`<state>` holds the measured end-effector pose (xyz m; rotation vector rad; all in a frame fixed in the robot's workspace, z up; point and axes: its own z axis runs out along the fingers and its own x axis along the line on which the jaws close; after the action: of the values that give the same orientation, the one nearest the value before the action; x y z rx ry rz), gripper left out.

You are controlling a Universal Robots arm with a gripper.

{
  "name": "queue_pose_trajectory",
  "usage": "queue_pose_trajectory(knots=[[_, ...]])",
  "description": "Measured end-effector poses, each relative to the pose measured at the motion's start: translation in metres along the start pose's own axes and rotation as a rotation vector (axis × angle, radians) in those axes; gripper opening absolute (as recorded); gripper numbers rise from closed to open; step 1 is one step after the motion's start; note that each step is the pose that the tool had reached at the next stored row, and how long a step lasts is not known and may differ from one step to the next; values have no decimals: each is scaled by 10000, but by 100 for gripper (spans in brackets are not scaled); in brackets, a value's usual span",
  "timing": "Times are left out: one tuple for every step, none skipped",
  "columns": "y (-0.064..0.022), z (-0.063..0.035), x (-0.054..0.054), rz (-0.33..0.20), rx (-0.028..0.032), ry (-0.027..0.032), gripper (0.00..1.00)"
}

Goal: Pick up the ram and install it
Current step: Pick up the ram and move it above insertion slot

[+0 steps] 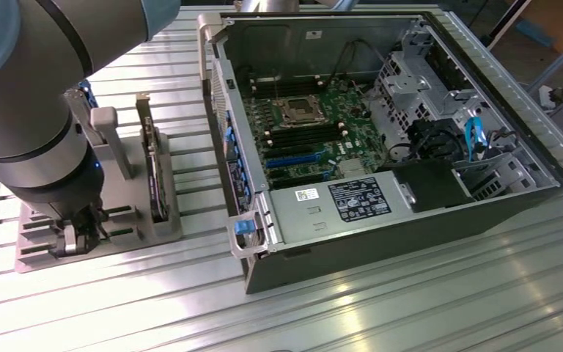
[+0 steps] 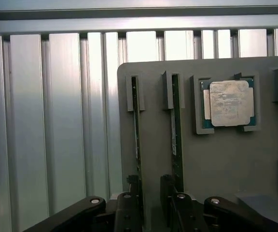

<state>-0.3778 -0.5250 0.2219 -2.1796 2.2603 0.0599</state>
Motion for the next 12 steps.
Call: queue_pose_trajectory(knots=[[1, 1, 6, 0, 1, 0, 32], [1, 2, 12, -1, 0, 0, 32], [2, 2, 15, -1, -1, 1, 32], [2, 4, 16, 0, 0, 0, 32], [2, 10, 17, 0, 1, -1, 32], [2, 22, 19, -1, 0, 1, 32], [2, 42, 20, -1, -1, 1, 32], [2, 50, 20, -2, -1, 2, 32], [2, 52, 20, -2, -4, 4, 32], [2, 61, 20, -2, -2, 2, 32], [1, 70, 20, -2, -1, 1, 32], [2, 77, 21, -2, -1, 2, 32]])
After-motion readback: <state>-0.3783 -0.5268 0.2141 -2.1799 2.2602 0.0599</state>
